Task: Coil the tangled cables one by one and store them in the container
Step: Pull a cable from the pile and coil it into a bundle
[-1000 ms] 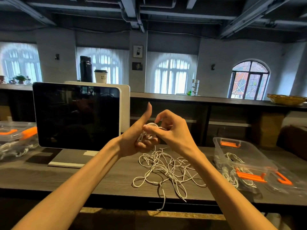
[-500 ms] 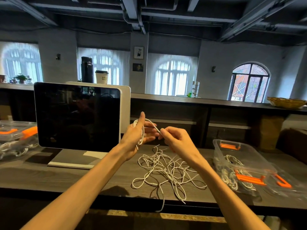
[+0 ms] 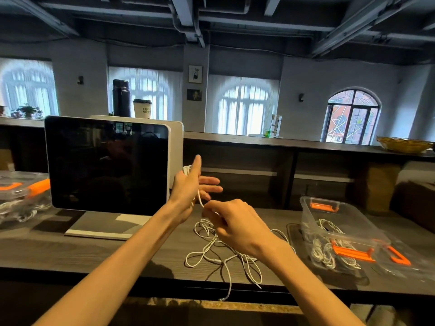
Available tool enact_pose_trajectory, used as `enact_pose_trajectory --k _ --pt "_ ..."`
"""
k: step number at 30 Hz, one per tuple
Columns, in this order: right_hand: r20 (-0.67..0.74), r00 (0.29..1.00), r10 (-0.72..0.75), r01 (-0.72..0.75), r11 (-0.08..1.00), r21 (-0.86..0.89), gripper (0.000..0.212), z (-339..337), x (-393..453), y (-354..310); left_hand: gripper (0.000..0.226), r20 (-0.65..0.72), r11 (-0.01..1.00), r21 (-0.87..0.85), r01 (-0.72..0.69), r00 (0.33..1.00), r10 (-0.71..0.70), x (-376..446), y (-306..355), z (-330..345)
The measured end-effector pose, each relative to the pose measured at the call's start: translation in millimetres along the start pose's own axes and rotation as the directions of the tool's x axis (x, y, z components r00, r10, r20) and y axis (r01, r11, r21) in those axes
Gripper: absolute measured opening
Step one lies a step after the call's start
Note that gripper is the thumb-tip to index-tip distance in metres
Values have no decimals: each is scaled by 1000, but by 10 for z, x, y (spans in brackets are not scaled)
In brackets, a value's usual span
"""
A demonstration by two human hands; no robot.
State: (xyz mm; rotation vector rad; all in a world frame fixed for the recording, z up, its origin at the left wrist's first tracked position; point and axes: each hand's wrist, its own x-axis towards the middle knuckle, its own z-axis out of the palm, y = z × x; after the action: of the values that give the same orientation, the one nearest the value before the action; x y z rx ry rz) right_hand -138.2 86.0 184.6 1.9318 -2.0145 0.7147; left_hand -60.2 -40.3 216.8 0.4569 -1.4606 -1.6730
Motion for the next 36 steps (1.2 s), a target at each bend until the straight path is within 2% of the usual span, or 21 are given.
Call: enact_pose_trajectory --k 3,6,9,13,16,19,22,24,27,31,33,35,36 --pt "53 992 -114 119 989 -89 14 -116 74 -72 46 74 975 223 -1 997 -16 -88 -47 -9" --pt "29 991 -132 133 991 -35 18 -237 144 -111 66 190 905 424 -27 980 -59 -51 -114 -52" --pt "-66 997 -42 42 999 3 17 -384 208 -96 83 347 938 333 96 913 -217 -94 -84 -79" --pt "-122 985 125 -108 984 140 22 -484 276 -56 84 485 930 325 170 815 -318 -167 -16 -106" --pt "-134 967 216 -186 961 204 29 -489 281 -31 84 618 922 305 238 687 -382 -192 26 -193" --pt "-40 972 232 -210 931 298 26 -503 257 22 65 732 922 308 235 561 -388 -189 47 -270" --pt "92 981 168 -191 818 543 16 -528 206 128 57 785 920 258 296 491 -378 -172 4 -316" --pt "136 976 171 -218 749 625 16 -486 177 180 56 783 919 208 334 506 -361 -159 -47 -317" --pt "149 971 187 -239 719 652 21 -380 166 231 55 742 933 101 345 599 -302 -191 -74 -253" --pt "150 966 209 -240 521 819 29 -317 84 346 44 679 915 -150 375 712 -181 -150 -53 -279" --pt "93 953 289 -248 565 787 33 -280 40 389 40 530 941 -140 308 826 -192 -101 -42 -291" --pt "15 943 333 -242 655 716 35 -205 20 398 42 316 980 -13 196 931 -182 -89 -78 -242" --pt "-31 940 341 -231 697 679 35 -166 20 377 46 233 988 59 140 961 -150 -91 -111 -204"
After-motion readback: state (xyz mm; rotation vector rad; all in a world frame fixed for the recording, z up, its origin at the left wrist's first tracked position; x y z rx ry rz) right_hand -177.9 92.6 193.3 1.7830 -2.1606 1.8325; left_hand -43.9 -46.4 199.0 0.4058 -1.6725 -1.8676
